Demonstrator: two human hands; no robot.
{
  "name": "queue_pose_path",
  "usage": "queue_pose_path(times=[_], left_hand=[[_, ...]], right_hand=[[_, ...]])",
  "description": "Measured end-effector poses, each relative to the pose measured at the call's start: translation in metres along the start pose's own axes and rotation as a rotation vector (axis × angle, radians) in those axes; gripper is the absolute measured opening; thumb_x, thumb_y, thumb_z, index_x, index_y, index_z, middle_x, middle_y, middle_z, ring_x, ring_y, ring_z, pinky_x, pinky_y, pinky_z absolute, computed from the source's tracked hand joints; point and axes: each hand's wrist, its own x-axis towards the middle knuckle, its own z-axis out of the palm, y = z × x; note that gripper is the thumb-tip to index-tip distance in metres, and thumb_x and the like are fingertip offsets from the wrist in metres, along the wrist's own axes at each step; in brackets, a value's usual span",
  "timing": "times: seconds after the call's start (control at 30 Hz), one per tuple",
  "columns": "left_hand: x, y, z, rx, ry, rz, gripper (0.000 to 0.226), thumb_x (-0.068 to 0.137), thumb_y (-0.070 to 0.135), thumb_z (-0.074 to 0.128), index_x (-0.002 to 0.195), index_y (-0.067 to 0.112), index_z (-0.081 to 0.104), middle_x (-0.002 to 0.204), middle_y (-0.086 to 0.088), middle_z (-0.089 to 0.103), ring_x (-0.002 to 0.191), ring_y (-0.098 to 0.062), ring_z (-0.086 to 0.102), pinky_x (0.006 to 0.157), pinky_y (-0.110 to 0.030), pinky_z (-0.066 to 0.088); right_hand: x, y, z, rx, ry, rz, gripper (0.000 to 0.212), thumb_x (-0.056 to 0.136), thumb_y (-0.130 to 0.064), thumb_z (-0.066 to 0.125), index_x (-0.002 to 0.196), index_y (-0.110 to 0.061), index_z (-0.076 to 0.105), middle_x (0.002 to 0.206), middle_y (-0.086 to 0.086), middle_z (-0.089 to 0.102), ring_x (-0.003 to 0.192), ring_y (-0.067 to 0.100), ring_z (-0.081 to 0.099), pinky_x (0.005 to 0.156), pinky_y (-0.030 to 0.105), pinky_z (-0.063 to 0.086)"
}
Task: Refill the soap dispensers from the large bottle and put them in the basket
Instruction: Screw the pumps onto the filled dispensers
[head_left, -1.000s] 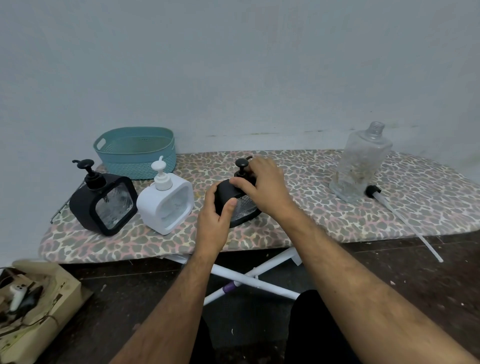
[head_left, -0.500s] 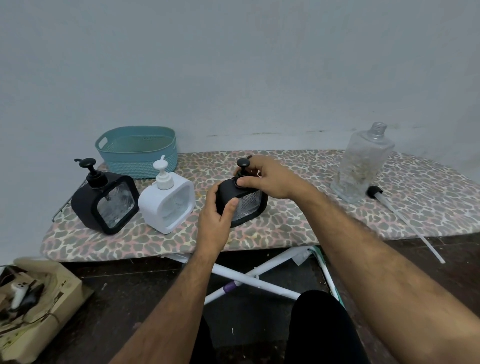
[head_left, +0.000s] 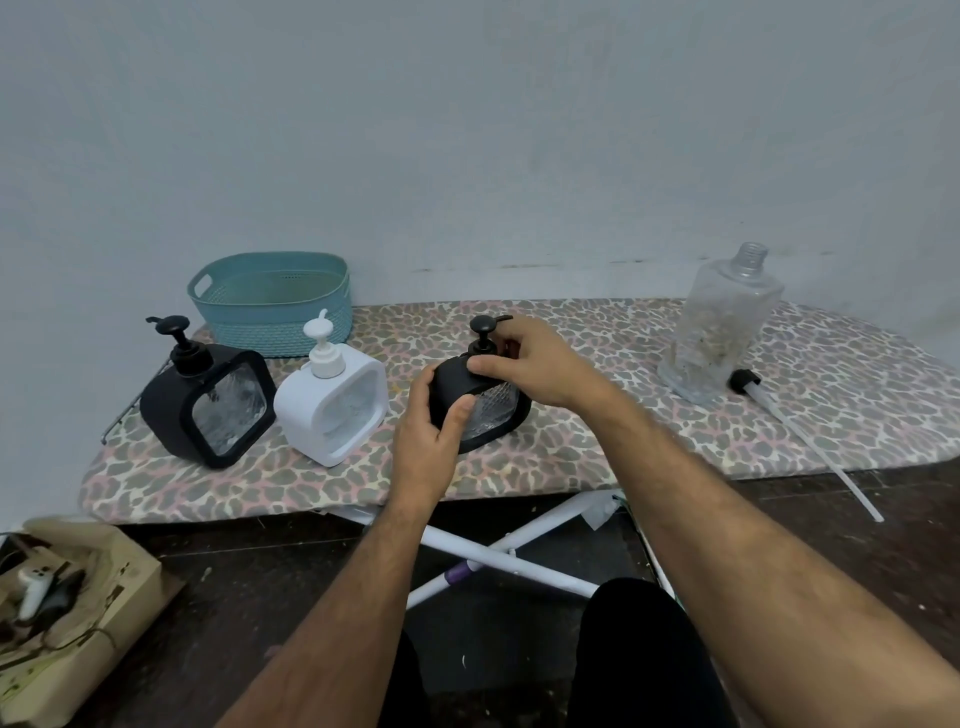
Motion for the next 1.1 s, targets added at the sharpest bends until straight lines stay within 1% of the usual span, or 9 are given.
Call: queue_pose_path(times=[0.07,0.17,0.4,0.47,0.6,0.73,0.83,0.93,1.1], left_hand=[[0.0,0.0,0.0,0.0,0.002,0.001,0.07,0.079,0.075,0.052,0.137,0.038,0.04,0.121,0.006,0.062,0.11,-0.013,0.063,0.093,-0.045,0.055],[0.0,0.001,0.0,0.001,0.009,0.014,0.064,0.079,0.072,0.053,0.134,0.041,0.041,0.117,0.01,0.062,0.109,-0.011,0.063,0.092,-0.044,0.055],[-0.001,0.002,0.0,0.004,0.025,0.029,0.057,0.079,0.071,0.054,0.128,0.044,0.041,0.11,0.019,0.061,0.103,-0.007,0.064,0.087,-0.038,0.057],[0.0,0.001,0.0,0.015,0.034,0.035,0.057,0.079,0.072,0.054,0.128,0.046,0.042,0.11,0.018,0.062,0.103,-0.008,0.064,0.088,-0.04,0.056],[0.001,-0.001,0.0,0.015,0.041,0.039,0.047,0.081,0.065,0.055,0.124,0.051,0.042,0.112,0.018,0.063,0.106,-0.008,0.063,0.091,-0.041,0.055],[0.001,-0.001,0.0,0.004,0.036,0.042,0.052,0.081,0.065,0.055,0.128,0.045,0.043,0.111,0.02,0.062,0.106,-0.004,0.062,0.092,-0.038,0.054],[0.001,-0.001,0.0,0.002,0.025,0.035,0.053,0.08,0.068,0.054,0.126,0.048,0.041,0.111,0.02,0.061,0.105,-0.005,0.063,0.092,-0.038,0.054],[0.001,0.0,0.001,0.001,0.023,0.032,0.051,0.079,0.07,0.055,0.124,0.05,0.042,0.113,0.012,0.064,0.104,-0.009,0.064,0.09,-0.041,0.055],[-0.001,0.002,0.001,0.0,0.036,0.036,0.045,0.079,0.068,0.055,0.12,0.055,0.041,0.11,0.013,0.065,0.103,-0.009,0.064,0.09,-0.041,0.055]], right_hand=[[0.0,0.002,-0.005,0.05,-0.04,0.011,0.02,0.087,-0.028,0.073,0.1,-0.013,0.072,0.102,0.011,0.07,0.095,0.027,0.066,0.088,0.046,0.052],[0.0,0.008,0.0,0.009,0.023,-0.02,0.03,0.084,-0.036,0.072,0.102,-0.013,0.071,0.1,0.015,0.066,0.092,0.032,0.064,0.086,0.053,0.051],[-0.005,0.005,0.018,-0.201,0.228,-0.036,0.035,0.082,-0.051,0.062,0.091,-0.018,0.067,0.082,-0.003,0.055,0.079,0.017,0.052,0.079,0.047,0.047],[-0.008,0.001,0.025,-0.313,0.308,-0.011,0.036,0.085,-0.053,0.059,0.093,-0.019,0.068,0.083,-0.006,0.056,0.084,0.017,0.054,0.082,0.045,0.045],[-0.014,-0.009,0.038,-0.472,0.419,0.054,0.039,0.091,-0.052,0.055,0.106,-0.019,0.069,0.103,-0.002,0.063,0.105,0.019,0.055,0.092,0.043,0.038],[-0.011,-0.008,0.039,-0.447,0.397,0.073,0.04,0.091,-0.053,0.053,0.107,-0.02,0.068,0.105,-0.003,0.066,0.104,0.02,0.058,0.093,0.044,0.042],[-0.008,-0.007,0.031,-0.36,0.324,0.063,0.035,0.089,-0.051,0.058,0.098,-0.018,0.068,0.091,-0.003,0.066,0.091,0.021,0.061,0.082,0.043,0.047],[-0.009,-0.008,0.023,-0.328,0.262,0.052,0.033,0.089,-0.047,0.062,0.098,-0.016,0.068,0.082,-0.006,0.059,0.081,0.018,0.058,0.069,0.033,0.041],[-0.011,-0.008,0.032,-0.396,0.381,0.074,0.038,0.088,-0.054,0.059,0.101,-0.02,0.069,0.093,-0.006,0.066,0.092,0.017,0.06,0.085,0.042,0.044]])
